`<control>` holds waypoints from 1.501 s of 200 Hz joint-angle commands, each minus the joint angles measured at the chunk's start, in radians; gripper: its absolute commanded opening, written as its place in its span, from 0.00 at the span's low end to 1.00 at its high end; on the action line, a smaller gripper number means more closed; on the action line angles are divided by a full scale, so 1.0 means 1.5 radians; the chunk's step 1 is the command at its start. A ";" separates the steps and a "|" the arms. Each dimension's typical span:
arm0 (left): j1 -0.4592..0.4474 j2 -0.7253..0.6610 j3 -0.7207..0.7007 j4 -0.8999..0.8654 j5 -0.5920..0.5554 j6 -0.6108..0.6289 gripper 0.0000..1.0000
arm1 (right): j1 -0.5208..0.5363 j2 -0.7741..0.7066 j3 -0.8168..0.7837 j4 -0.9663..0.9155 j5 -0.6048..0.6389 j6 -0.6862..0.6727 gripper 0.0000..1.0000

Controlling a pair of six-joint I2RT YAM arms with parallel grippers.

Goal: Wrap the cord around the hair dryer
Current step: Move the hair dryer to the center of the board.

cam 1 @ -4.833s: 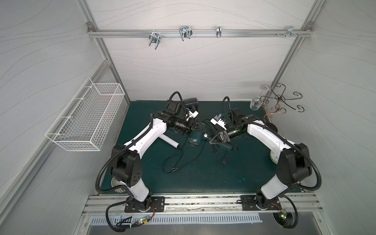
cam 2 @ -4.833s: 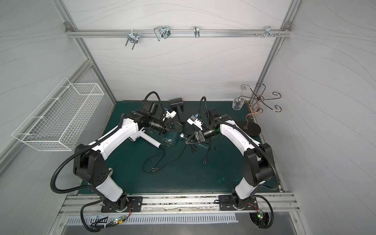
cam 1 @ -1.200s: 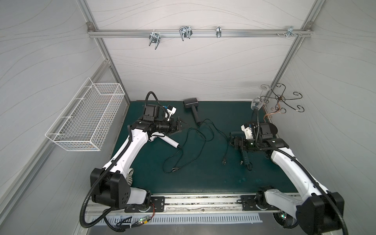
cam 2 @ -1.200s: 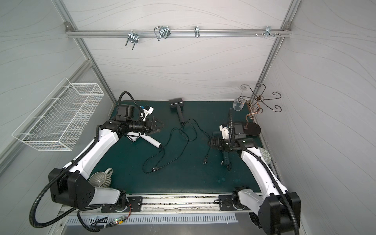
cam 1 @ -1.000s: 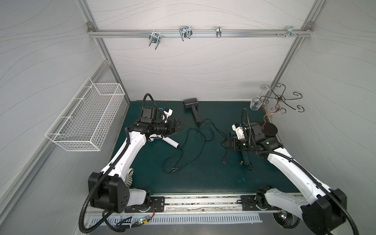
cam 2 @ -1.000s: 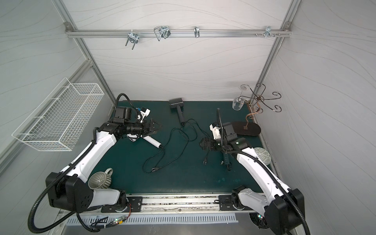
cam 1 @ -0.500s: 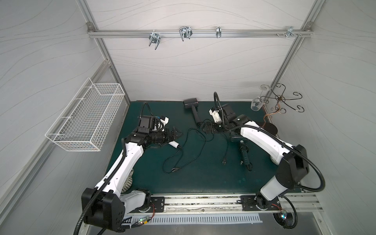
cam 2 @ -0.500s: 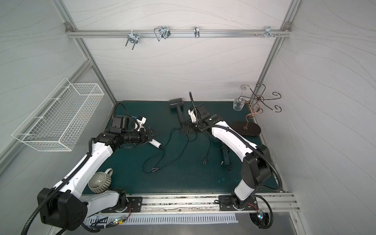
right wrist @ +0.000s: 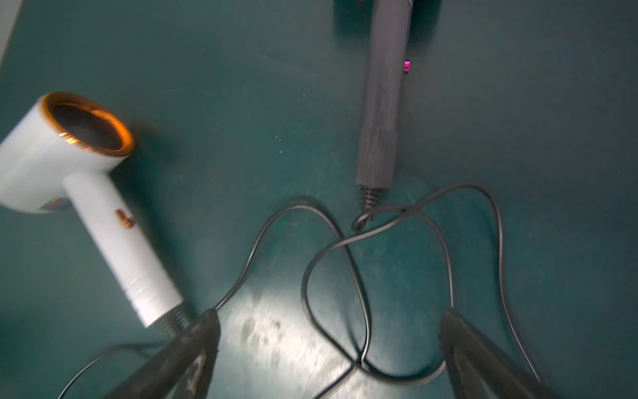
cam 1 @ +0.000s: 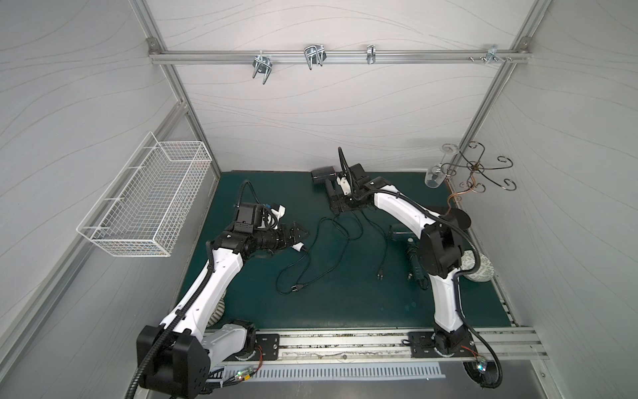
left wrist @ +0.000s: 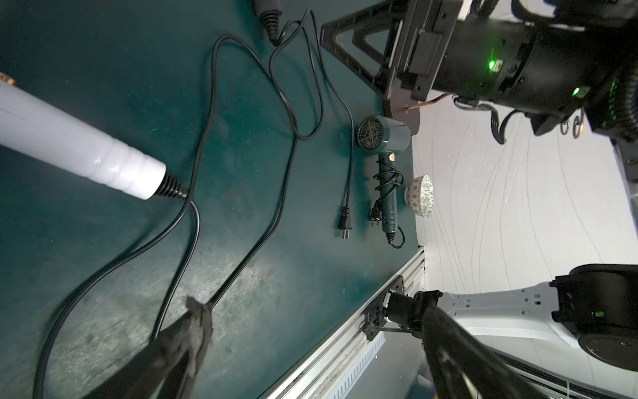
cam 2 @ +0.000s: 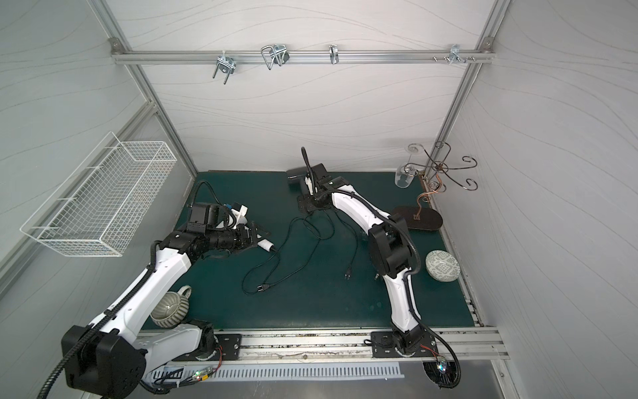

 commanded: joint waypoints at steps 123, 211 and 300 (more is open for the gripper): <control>0.002 0.039 -0.007 0.060 -0.028 -0.019 0.98 | -0.029 0.254 0.245 -0.058 -0.017 -0.076 0.82; 0.003 0.042 0.004 0.042 -0.037 -0.011 0.98 | -0.016 0.316 0.308 -0.055 0.003 -0.098 0.72; 0.003 0.044 0.009 0.036 -0.035 -0.004 0.98 | -0.010 0.280 0.225 -0.059 0.053 -0.111 0.23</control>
